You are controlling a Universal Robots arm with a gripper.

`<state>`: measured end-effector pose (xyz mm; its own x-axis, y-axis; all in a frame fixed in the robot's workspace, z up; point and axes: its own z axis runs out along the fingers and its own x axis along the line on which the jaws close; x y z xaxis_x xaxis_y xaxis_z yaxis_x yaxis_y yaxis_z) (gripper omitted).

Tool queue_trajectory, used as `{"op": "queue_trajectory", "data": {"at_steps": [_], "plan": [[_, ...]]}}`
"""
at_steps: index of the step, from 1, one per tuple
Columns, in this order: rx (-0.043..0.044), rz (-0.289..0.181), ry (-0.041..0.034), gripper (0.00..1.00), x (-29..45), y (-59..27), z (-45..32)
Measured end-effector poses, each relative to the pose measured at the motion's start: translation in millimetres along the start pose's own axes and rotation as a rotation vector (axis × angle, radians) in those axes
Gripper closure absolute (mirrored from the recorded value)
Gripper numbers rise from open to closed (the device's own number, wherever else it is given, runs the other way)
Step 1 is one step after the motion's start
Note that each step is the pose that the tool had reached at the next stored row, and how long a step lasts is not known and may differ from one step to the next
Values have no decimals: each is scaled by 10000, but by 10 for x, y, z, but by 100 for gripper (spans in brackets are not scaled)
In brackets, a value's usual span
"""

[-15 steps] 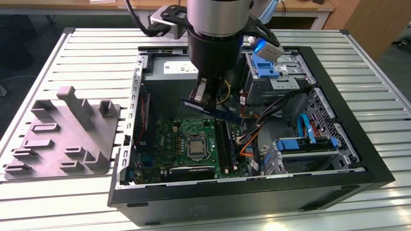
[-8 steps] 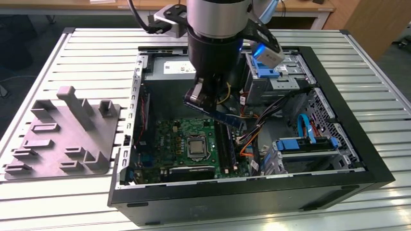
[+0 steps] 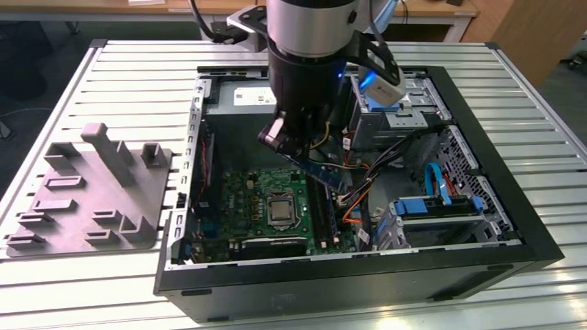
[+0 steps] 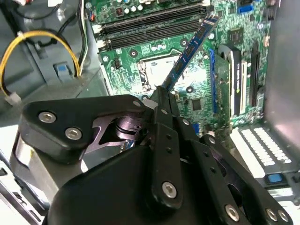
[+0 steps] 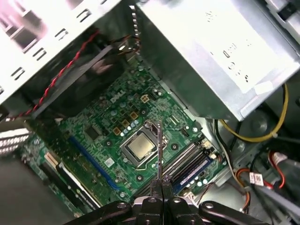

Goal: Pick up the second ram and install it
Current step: 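Insert the second ram into the second slot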

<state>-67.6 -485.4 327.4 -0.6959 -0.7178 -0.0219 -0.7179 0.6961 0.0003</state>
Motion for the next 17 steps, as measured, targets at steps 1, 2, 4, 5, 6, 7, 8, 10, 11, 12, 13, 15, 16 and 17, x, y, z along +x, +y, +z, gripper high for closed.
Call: {"op": "queue_trajectory", "data": {"at_steps": [1, 2, 4, 5, 6, 7, 8, 10, 11, 12, 13, 15, 16, 17], "plan": [[4, 178, 0, 88, 0, 0, 3], [8, 359, 0, 88, 0, 0, 6], [16, 719, -1, 88, 0, 0, 12], [19, 898, -1, 88, 0, 0, 15], [24, 1094, 0, 88, 0, 0, 18], [28, 1275, 0, 88, 0, 0, 20], [32, 1453, 0, 88, 0, 0, 23], [40, 1813, 0, 88, 1, 0, 29], [43, 1994, -1, 88, 1, 0, 32], [47, 2174, -1, 88, 1, 0, 35], [52, 2364, -1, 88, 1, 0, 38], [60, 2728, -1, 88, 1, 0, 44], [64, 2910, -1, 88, 1, 0, 47], [68, 3088, -1, 88, 1, 0, 50]]}}
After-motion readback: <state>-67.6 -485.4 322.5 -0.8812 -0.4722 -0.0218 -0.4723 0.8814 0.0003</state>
